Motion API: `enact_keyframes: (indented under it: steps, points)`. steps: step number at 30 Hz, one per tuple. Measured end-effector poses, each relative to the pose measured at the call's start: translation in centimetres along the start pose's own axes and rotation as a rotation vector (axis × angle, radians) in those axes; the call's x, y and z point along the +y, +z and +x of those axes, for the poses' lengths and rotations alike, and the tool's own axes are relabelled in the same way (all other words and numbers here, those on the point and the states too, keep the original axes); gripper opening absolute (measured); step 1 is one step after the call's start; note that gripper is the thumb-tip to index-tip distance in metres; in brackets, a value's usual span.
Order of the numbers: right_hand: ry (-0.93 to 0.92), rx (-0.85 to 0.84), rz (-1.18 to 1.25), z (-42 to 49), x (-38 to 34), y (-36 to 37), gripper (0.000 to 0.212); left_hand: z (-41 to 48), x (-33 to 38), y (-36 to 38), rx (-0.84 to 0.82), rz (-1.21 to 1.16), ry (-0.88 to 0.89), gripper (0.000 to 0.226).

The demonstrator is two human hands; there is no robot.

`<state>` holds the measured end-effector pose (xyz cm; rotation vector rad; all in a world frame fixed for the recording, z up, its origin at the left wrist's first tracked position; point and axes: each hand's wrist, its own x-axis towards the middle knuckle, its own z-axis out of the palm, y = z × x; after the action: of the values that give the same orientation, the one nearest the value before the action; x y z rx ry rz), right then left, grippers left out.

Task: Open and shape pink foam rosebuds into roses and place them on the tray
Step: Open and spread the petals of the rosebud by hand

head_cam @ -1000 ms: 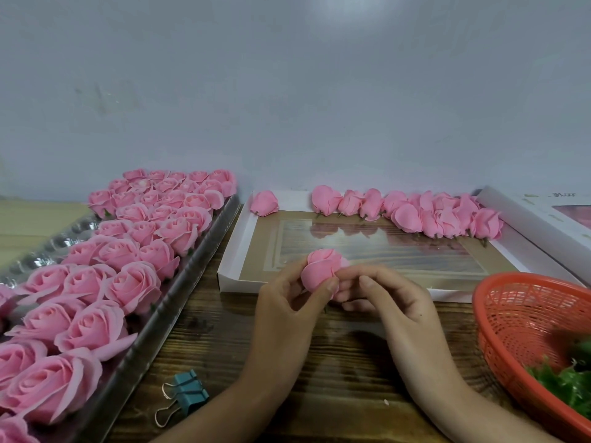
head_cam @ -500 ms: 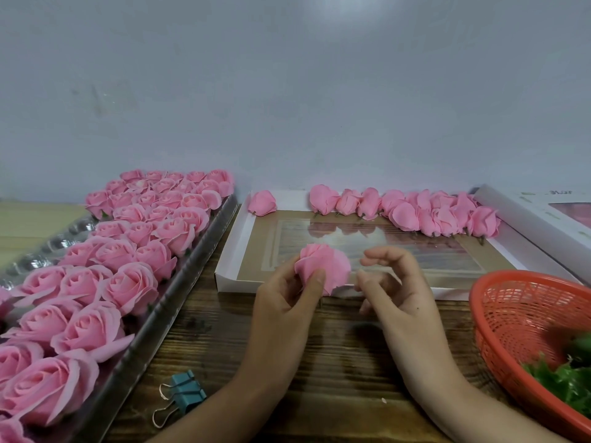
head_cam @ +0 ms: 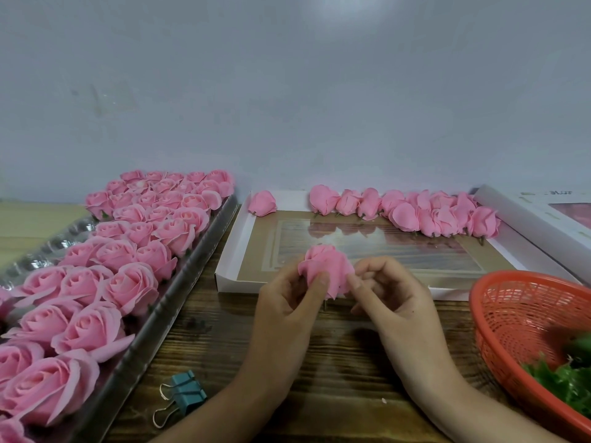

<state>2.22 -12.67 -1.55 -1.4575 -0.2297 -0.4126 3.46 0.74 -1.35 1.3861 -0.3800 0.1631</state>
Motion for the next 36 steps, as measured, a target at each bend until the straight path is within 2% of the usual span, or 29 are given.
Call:
enact_keyframes:
  steps: [7, 13, 18, 21, 28, 36]
  points:
    - [0.043, -0.047, 0.082, -0.01, -0.02, 0.26, 0.014, 0.05, -0.01, 0.17, -0.035, 0.049, 0.038, 0.017]
    - [0.052, -0.083, 0.093, -0.11, 0.01, 0.25, 0.028, 0.22, -0.24, 0.09, 0.009, 0.150, 0.057, 0.030]
    - [0.081, -0.064, 0.059, -0.09, 0.16, 0.37, 0.030, 0.02, -0.19, 0.03, 0.031, 0.075, 0.065, 0.041]
    - [0.100, -0.059, 0.060, -0.11, 0.02, 0.38, 0.027, -0.05, -0.11, 0.05, 0.083, 0.104, 0.094, 0.038]
    - [0.184, -0.021, 0.065, -0.06, 0.04, 0.45, 0.045, -0.15, -0.07, -0.03, 0.077, 0.201, 0.156, 0.030]
    - [0.225, -0.016, 0.140, 0.13, -0.13, 0.29, 0.044, -0.19, 0.04, 0.02, 0.059, 0.248, 0.193, 0.026]
